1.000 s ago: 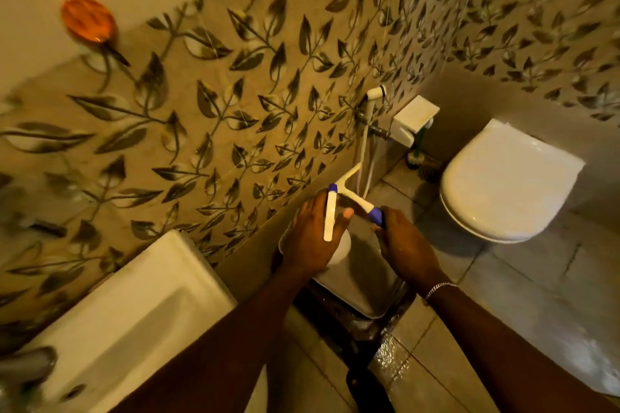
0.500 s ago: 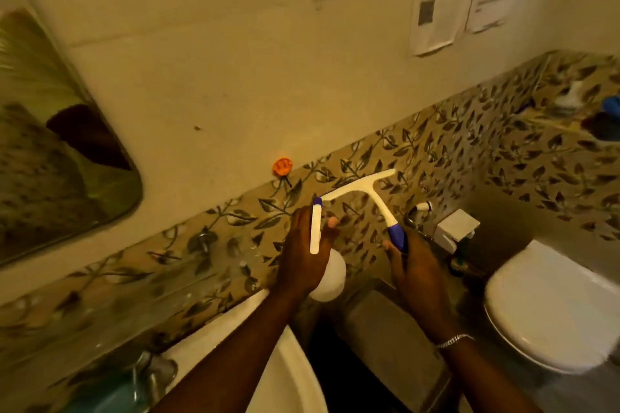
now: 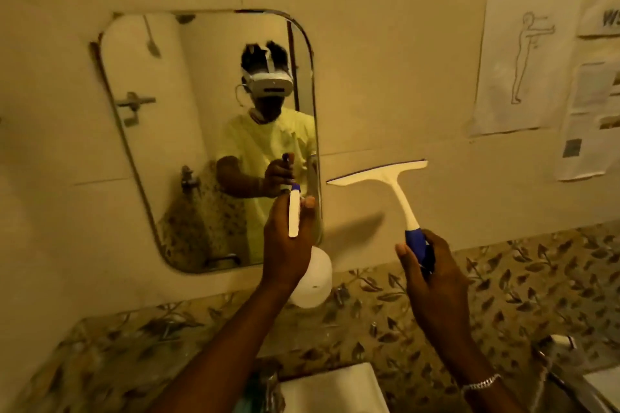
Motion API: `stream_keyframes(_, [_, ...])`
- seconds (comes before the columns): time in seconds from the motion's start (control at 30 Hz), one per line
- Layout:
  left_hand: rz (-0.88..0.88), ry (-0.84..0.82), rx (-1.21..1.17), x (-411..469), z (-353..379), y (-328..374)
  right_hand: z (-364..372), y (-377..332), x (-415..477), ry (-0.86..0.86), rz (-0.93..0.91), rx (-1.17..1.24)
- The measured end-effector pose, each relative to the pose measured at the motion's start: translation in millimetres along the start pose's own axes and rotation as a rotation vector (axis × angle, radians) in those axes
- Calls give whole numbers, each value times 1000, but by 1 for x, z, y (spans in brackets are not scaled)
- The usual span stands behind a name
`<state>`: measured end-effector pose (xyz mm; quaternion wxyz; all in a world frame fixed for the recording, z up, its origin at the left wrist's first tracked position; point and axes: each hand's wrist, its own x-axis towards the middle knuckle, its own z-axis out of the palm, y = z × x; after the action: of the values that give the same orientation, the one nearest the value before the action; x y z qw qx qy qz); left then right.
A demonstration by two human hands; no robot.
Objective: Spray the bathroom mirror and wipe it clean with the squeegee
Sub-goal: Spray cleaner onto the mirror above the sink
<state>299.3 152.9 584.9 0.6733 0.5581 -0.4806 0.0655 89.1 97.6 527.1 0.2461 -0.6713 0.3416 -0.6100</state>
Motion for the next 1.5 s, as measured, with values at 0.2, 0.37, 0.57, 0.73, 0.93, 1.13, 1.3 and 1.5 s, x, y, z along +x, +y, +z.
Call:
stream_keyframes(0.2, [41,220,97,57,-87,18,54,-65,24,-65,0,271])
stream_keyframes(0.37, [104,340,166,95,-146,27,91,-109,35,-181,15,487])
stream_keyframes(0.57, [176,399,153,122,-177,35,117,-136,43,-161,5,599])
stream_keyframes(0.73, [187,221,142,126,-158,31,111,-143,48,-50,-8,634])
stream_keyframes(0.93, [198,95,81,115,-96,44,93,-144,54,49,-31,653])
stream_keyframes(1.13, [97,117,75,97,-81,37,82,-142,55,58,-34,640])
stream_keyframes(1.3, [5,291,117,61,-114,12,87,-136,41,19,-4,669])
stream_keyframes(1.5, [-104,373,177,26,-158,-23,103,-132,24,-18,43,673])
